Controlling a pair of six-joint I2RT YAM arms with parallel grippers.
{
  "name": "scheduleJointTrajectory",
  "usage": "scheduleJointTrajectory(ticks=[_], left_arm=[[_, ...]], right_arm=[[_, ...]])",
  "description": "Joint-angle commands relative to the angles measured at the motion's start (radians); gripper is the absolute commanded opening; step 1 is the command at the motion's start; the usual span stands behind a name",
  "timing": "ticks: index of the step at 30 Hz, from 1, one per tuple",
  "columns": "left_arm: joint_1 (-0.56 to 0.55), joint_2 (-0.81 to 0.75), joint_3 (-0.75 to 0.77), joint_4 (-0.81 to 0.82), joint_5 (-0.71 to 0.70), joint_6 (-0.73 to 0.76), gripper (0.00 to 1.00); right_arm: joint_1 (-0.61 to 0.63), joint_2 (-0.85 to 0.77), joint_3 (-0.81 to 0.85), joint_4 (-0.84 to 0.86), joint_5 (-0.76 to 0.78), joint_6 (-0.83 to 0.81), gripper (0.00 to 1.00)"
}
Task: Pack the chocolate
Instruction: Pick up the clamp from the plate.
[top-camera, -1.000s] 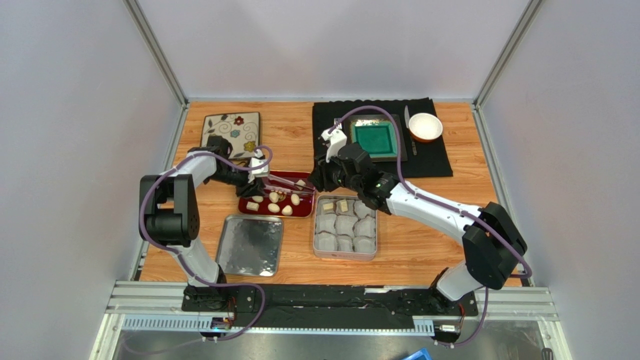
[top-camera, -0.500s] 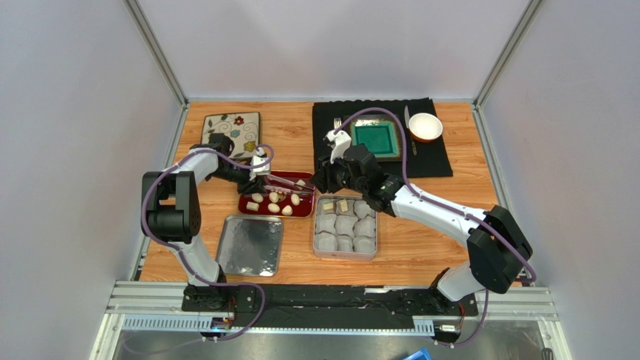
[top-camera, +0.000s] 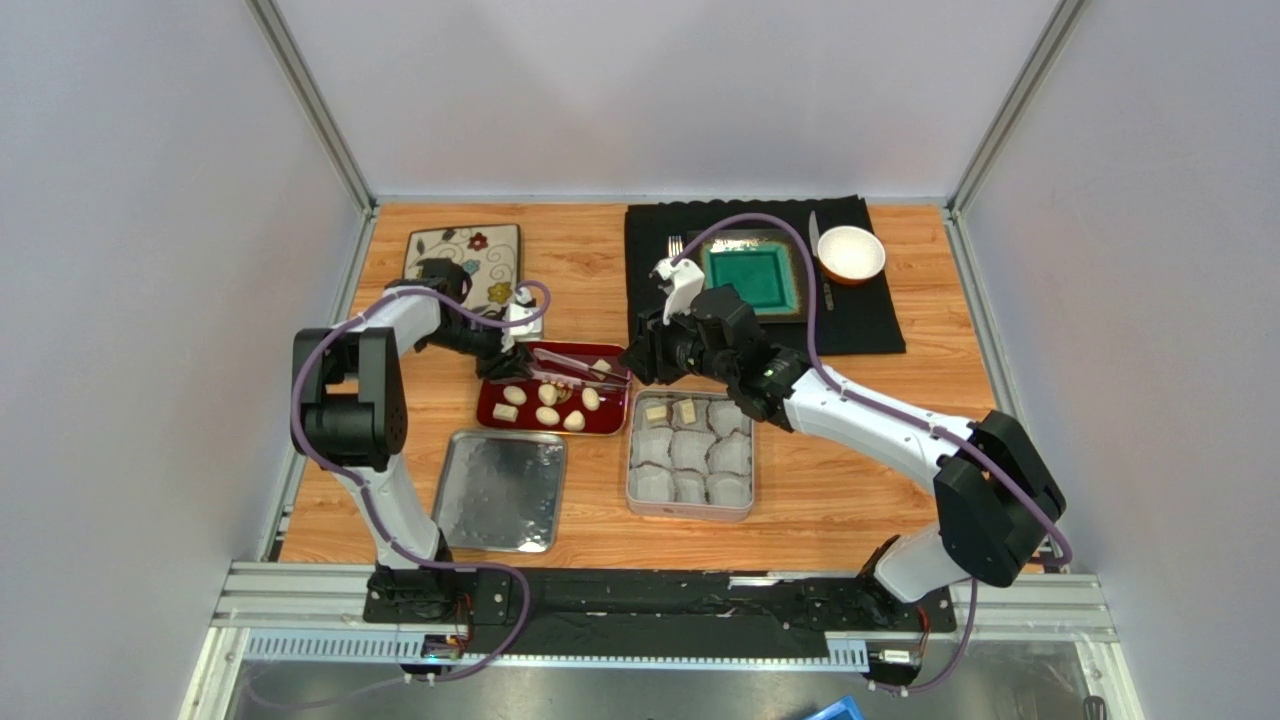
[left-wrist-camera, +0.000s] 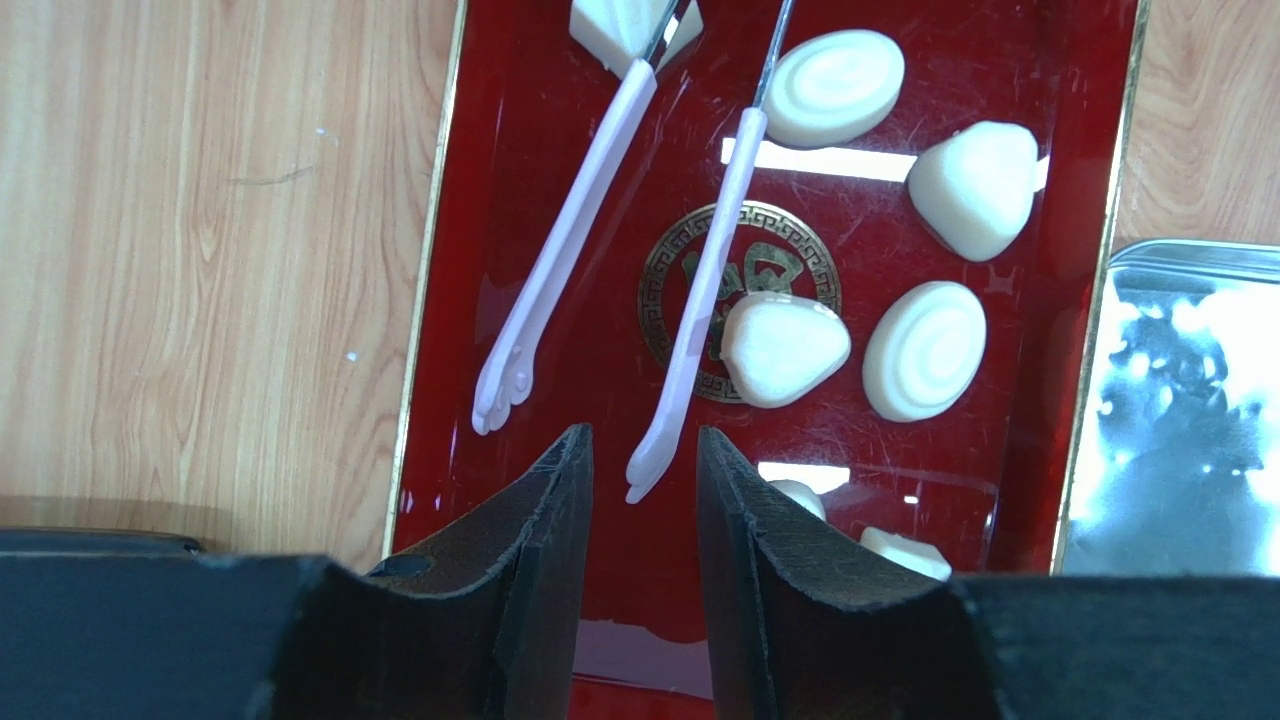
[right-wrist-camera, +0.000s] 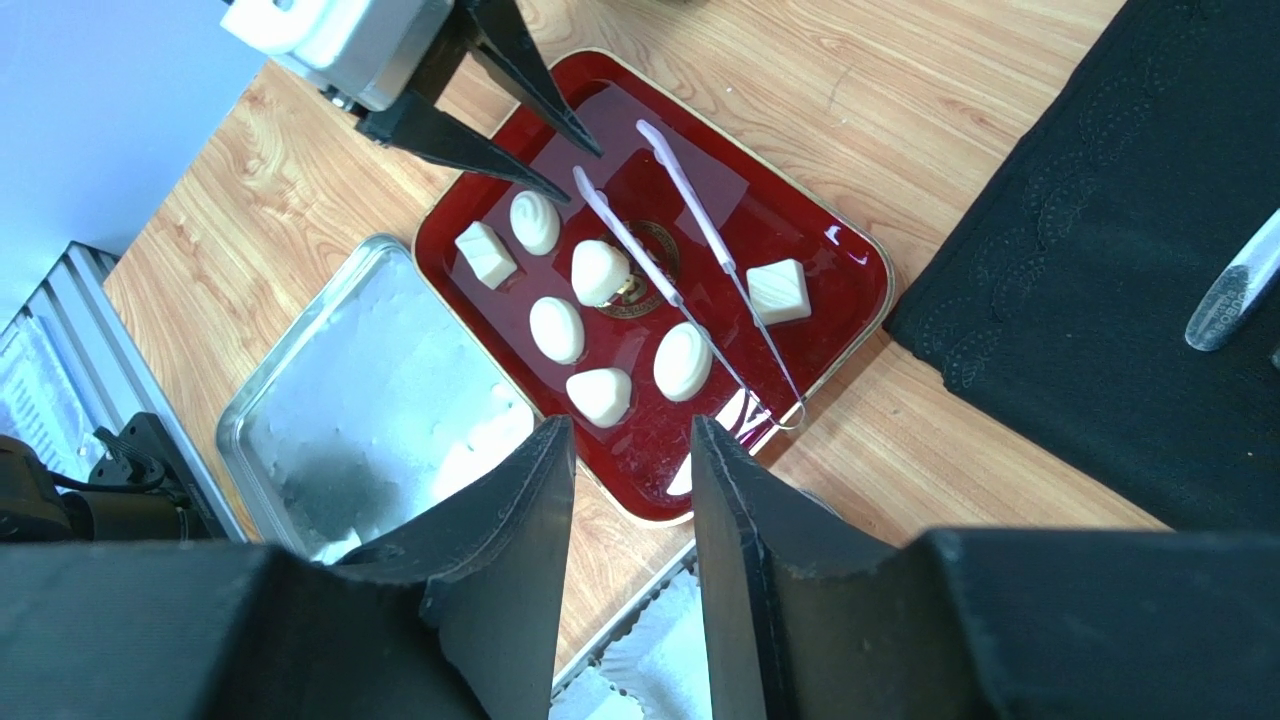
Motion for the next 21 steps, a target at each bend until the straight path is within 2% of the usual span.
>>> scheduleJointTrajectory(ticks=[1, 14, 21], left_arm=[[-0.003, 0.022, 0.044, -0.036, 0.02, 0.057, 0.4], [-0.003, 0.059, 0.047, -0.063, 0.004, 0.075, 0.37], [-0.035, 0.077, 0.073, -0.08, 0.008, 0.066, 0.19]], right_arm=[[-0.009, -0.021, -0.001, 0.051, -0.016, 0.015, 0.38], [-0.024, -0.023, -0.007, 0.059, -0.03, 0.032, 0.36], [-0.028, -0.033, -0.026, 0.065, -0.036, 0.043, 0.36]])
